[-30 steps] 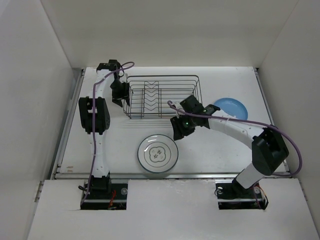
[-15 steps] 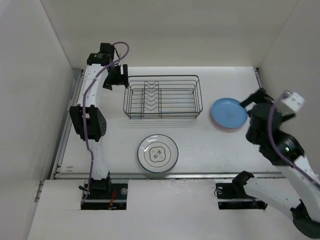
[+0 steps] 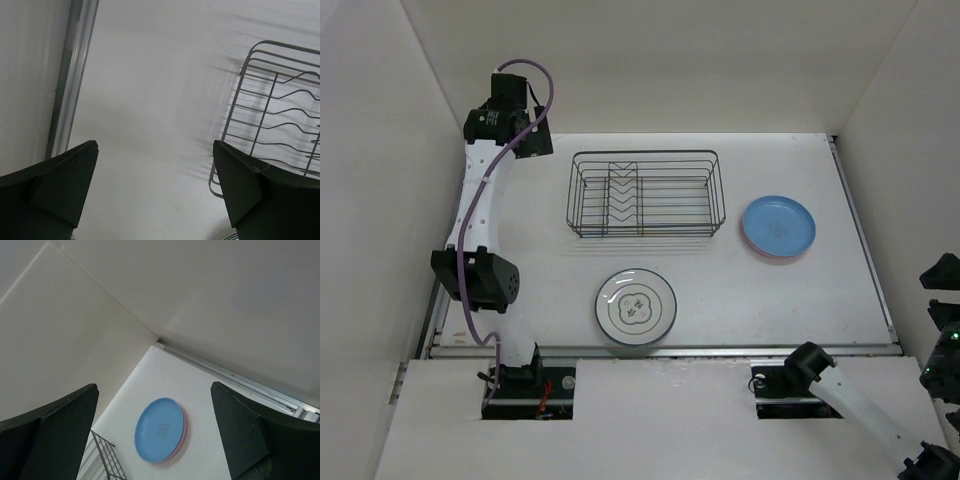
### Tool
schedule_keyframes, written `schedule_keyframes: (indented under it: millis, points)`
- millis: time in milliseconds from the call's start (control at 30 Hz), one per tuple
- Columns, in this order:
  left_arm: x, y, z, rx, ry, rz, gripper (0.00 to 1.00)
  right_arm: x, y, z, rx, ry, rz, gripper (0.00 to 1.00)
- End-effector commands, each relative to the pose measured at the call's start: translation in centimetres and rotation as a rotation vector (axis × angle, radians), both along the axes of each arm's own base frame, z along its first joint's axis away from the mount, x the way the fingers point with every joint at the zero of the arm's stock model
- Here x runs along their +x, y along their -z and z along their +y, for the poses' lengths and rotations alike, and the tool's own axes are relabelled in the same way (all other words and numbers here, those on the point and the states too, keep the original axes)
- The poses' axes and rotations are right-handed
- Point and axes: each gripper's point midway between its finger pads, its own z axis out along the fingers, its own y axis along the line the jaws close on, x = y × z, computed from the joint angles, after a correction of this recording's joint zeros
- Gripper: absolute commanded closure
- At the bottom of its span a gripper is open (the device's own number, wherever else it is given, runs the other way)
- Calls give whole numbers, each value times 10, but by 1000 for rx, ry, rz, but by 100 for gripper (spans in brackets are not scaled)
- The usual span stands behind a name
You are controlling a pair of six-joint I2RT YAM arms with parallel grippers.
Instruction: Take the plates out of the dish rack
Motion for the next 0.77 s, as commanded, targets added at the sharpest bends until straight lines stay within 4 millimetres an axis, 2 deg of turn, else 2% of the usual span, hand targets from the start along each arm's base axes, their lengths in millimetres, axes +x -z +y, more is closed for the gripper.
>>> schedule_keyframes:
  millis: [0, 33, 300, 333, 500, 600, 733]
  points:
    - [-6, 0, 7, 29, -13, -3, 1, 24, 15, 24, -141, -93, 172, 0]
    - [-8, -4, 7, 28, -13, -14, 1, 25, 16, 25, -151, -93, 188, 0]
    - [-15, 8, 4, 44, 9, 23, 1, 48, 25, 42, -194, -103, 255, 0]
    - [-15, 3, 4, 42, 9, 5, 1, 49, 25, 44, -194, -120, 255, 0]
    - [-16, 11, -1, 22, 30, 24, 1, 57, 21, 52, -186, -146, 241, 0]
    - [-16, 14, -2, 16, 37, 34, 1, 63, 19, 61, -163, -183, 208, 0]
    - [-16, 15, -6, 5, 59, 37, 1, 82, 25, 82, -184, -251, 261, 0]
